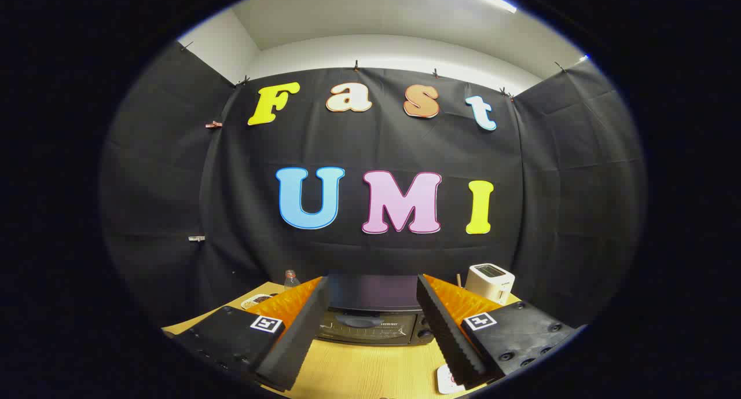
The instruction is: Open the toaster oven, put the food inside, and close the toaster oven door.
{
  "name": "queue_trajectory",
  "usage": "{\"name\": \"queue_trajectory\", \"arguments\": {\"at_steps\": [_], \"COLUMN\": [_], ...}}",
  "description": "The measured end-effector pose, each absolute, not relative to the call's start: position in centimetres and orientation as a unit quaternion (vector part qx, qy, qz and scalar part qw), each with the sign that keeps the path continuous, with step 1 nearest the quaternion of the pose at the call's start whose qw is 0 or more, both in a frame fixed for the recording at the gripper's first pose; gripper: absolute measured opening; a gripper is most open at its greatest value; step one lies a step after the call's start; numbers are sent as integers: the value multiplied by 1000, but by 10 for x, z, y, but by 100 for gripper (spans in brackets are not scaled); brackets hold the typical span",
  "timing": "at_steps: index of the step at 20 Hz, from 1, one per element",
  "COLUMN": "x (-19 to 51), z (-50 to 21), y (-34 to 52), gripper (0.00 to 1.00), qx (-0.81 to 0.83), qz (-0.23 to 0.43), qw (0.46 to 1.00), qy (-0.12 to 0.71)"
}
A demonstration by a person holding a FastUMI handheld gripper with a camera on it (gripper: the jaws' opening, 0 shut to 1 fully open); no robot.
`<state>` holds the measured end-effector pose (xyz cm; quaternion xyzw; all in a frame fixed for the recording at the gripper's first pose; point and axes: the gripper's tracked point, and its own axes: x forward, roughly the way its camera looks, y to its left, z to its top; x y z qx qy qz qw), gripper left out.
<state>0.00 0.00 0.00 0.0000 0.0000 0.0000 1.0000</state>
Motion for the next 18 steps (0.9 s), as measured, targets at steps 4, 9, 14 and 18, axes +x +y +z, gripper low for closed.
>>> {"name": "queue_trajectory", "arguments": {"at_steps": [4, 9, 14, 18], "x": [2, 4, 7, 10], "z": [-3, -4, -8, -13], "y": [3, 7, 3, 2], "gripper": [98, 97, 98, 97], "qx": [-6, -12, -14, -13], "qz": [5, 8, 2, -2], "qw": [1000, 1000, 1000, 1000], "qy": [8, 5, 9, 14]}}
